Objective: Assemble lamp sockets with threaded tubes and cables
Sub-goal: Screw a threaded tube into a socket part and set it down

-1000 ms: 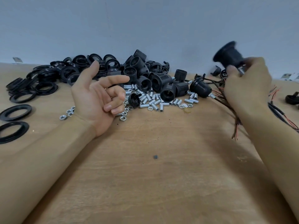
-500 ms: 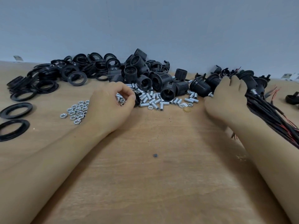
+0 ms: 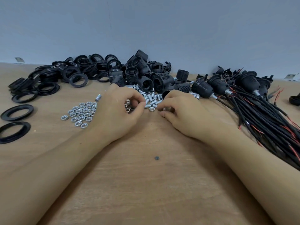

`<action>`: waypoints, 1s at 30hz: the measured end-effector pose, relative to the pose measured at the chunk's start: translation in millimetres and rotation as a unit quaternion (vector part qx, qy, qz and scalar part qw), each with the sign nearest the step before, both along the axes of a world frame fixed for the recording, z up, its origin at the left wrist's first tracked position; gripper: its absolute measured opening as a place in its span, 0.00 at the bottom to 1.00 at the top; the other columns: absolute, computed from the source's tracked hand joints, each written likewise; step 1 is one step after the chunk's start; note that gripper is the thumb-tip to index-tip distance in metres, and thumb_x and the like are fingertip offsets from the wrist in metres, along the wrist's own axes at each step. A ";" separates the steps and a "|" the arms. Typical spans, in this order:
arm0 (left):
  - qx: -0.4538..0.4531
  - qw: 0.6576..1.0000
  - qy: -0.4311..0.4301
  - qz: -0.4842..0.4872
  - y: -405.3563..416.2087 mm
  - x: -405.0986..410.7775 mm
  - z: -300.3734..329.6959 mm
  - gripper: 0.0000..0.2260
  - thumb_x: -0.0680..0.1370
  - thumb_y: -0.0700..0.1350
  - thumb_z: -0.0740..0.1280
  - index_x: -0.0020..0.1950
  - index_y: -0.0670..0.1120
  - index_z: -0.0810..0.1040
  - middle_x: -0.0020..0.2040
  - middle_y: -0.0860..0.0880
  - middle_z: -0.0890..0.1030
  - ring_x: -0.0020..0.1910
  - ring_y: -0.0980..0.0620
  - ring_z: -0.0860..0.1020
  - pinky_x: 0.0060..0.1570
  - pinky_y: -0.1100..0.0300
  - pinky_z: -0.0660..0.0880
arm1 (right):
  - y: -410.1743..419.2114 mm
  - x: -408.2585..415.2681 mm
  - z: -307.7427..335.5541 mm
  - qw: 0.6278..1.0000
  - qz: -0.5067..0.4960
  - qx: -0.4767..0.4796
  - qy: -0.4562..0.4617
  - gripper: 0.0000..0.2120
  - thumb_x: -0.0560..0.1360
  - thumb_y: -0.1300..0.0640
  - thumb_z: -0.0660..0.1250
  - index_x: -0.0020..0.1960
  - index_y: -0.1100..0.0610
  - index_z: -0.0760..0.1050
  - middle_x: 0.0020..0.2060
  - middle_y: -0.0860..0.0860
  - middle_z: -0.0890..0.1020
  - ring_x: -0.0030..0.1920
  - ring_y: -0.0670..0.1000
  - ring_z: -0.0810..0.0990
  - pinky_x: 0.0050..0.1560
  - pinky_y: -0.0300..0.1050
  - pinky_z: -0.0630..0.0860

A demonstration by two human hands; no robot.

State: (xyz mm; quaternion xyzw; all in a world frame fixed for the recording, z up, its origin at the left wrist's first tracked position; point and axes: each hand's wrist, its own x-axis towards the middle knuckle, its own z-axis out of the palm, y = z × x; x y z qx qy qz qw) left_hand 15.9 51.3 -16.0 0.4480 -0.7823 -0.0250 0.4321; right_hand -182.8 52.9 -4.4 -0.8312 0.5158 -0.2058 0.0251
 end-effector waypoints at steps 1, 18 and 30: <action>-0.005 0.999 -0.033 -0.023 0.9 -1.5 -0.7 0.02 0.75 0.43 0.73 0.46 0.48 0.84 0.40 0.55 0.81 0.46 0.48 0.75 0.50 0.54 0.71 | -0.7 -0.6 0.5 1.000 -0.009 0.000 -0.008 0.08 0.78 0.54 0.67 0.56 0.51 0.81 0.52 0.48 0.76 0.50 0.49 0.75 0.54 0.52 0.75; 0.047 0.996 -0.073 -0.033 -1.7 -1.9 -3.2 0.06 0.74 0.44 0.75 0.49 0.53 0.86 0.41 0.56 0.82 0.50 0.50 0.69 0.55 0.46 0.70 | 0.9 -4.3 4.2 0.996 -0.061 -0.022 -0.058 0.11 0.75 0.63 0.66 0.56 0.54 0.80 0.48 0.48 0.80 0.46 0.46 0.75 0.52 0.45 0.75; 0.077 0.993 -0.089 -0.006 -2.6 -1.4 -0.7 0.04 0.74 0.45 0.74 0.47 0.53 0.85 0.39 0.61 0.76 0.47 0.56 0.71 0.46 0.63 0.66 | 3.5 6.1 4.9 0.993 -0.033 -0.002 -0.115 0.09 0.74 0.62 0.70 0.52 0.51 0.82 0.44 0.44 0.81 0.41 0.42 0.78 0.49 0.40 0.78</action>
